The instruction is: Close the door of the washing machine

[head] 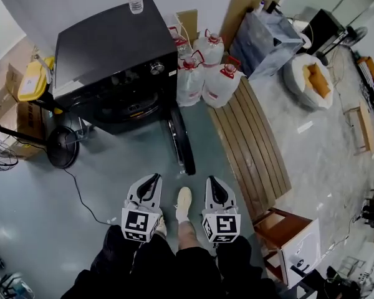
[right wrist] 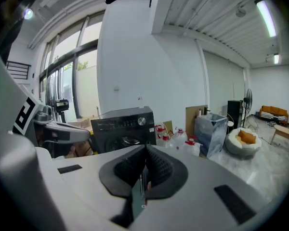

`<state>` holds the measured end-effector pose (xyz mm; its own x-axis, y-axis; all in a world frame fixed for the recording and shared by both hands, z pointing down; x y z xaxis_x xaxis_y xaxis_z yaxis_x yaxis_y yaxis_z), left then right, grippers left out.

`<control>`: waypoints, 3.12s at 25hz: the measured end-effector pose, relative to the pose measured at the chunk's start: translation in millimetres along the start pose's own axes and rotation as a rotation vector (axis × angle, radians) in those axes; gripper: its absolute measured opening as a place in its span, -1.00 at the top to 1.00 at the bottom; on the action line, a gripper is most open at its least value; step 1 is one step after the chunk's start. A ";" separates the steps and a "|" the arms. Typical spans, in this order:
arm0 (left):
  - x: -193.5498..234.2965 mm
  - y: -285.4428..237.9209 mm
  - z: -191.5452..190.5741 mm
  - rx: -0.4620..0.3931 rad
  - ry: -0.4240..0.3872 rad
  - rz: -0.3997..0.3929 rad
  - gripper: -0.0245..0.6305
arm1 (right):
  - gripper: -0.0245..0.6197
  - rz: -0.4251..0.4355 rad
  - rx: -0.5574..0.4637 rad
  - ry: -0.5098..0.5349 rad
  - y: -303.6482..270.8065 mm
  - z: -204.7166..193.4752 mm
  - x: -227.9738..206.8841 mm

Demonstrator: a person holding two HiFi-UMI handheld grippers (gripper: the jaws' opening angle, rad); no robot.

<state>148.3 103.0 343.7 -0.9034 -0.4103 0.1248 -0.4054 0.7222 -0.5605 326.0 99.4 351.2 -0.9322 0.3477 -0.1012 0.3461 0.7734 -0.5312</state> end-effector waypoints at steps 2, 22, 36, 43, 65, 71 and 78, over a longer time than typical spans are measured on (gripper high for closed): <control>3.7 -26.3 -11.4 0.013 0.028 0.012 0.82 | 0.87 0.023 0.041 -0.002 -23.5 -19.1 -12.1; 35.6 -148.9 -140.2 0.206 0.138 0.066 0.82 | 0.53 0.201 0.293 0.105 -173.6 -183.5 -30.7; 54.2 -173.3 -180.3 0.244 0.194 0.100 0.82 | 0.39 0.236 0.395 0.127 -235.8 -230.4 -34.5; 64.7 -175.9 -182.3 0.236 0.235 0.136 0.82 | 0.68 0.268 0.415 0.120 -245.2 -228.5 -35.9; 122.8 -110.1 -197.7 0.177 0.304 0.293 0.82 | 0.63 0.353 0.454 0.149 -252.8 -234.6 32.2; 154.7 -95.4 -215.1 0.178 0.304 0.284 0.82 | 0.61 0.337 0.450 0.131 -259.1 -235.5 67.6; 198.4 -78.1 -226.3 0.188 0.297 0.262 0.82 | 0.60 0.314 0.450 0.102 -270.7 -234.1 111.0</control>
<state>-31.0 91.3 597.6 -0.9845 -0.0287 0.1732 -0.1494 0.6550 -0.7407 153.7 52.8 680.6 -0.7686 0.5918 -0.2429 0.5056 0.3293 -0.7975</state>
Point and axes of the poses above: the fingertips, and each gripper's own axes: y backward along the fingers, x to its left, z out of its top, the point moved 3 cm from there along y, backward along the fingers, and after that the axes turned 8 degrees about x, right-handed, at the moved point
